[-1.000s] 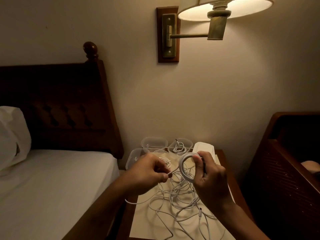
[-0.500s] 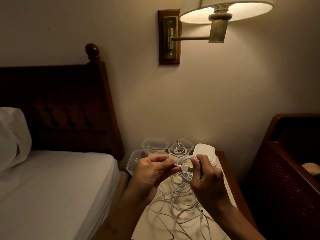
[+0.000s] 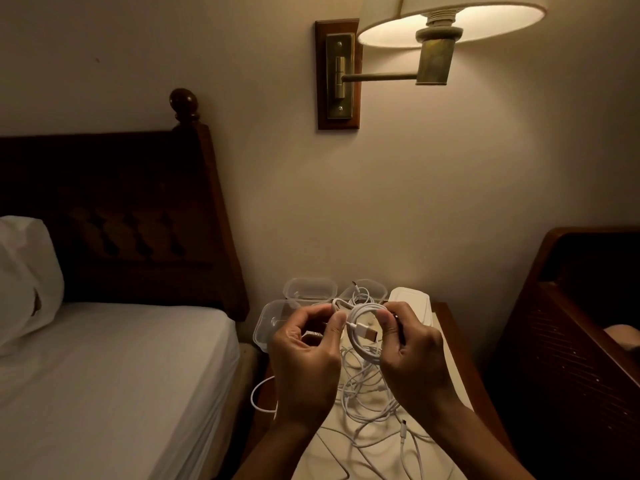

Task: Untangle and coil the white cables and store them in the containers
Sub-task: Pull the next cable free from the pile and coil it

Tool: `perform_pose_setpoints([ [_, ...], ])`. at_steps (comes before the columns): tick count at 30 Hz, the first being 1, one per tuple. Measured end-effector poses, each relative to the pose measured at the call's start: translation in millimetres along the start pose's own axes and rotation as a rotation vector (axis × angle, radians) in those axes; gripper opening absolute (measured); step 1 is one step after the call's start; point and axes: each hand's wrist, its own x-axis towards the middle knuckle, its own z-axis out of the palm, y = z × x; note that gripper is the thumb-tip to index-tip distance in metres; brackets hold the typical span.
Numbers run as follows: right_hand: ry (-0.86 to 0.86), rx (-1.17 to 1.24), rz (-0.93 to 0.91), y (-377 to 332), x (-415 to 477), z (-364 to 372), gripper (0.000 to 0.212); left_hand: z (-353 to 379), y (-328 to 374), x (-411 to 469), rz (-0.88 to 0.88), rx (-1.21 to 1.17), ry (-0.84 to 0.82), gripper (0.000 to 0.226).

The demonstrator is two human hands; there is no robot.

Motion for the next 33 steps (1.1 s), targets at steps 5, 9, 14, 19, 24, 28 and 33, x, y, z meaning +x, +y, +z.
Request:
perform_pose_setpoints([
  [5,0.001,-0.123,-0.085,3.0,-1.6,4.0,0.011,-0.1,-2.6,0.7,0.245,0.229,-0.100,0.013],
  [9,-0.006,-0.071,-0.039,2.3,-7.4,8.8,0.011,0.3,-13.8,1.2,0.284,0.271,-0.114,0.013],
  [14,0.007,0.123,0.130,-4.3,-10.9,9.5,0.015,4.6,-22.0,-2.5,0.154,0.132,-0.122,0.022],
  [19,0.012,0.229,0.260,-7.3,-11.2,9.4,0.019,7.0,-19.2,-4.8,-0.076,-0.110,-0.340,0.019],
  [24,0.034,0.269,0.319,-5.3,-7.1,6.5,0.018,5.2,-13.8,-6.2,-0.204,-0.188,-0.459,0.030],
  [28,0.041,0.281,0.337,-4.8,-3.4,4.6,0.019,-3.4,-16.4,4.5,-0.416,-0.484,-0.482,0.028],
  [33,0.038,0.270,0.299,-8.1,-2.2,2.5,0.017,-5.1,-16.5,10.1,-0.375,-0.398,-0.494,0.033],
])
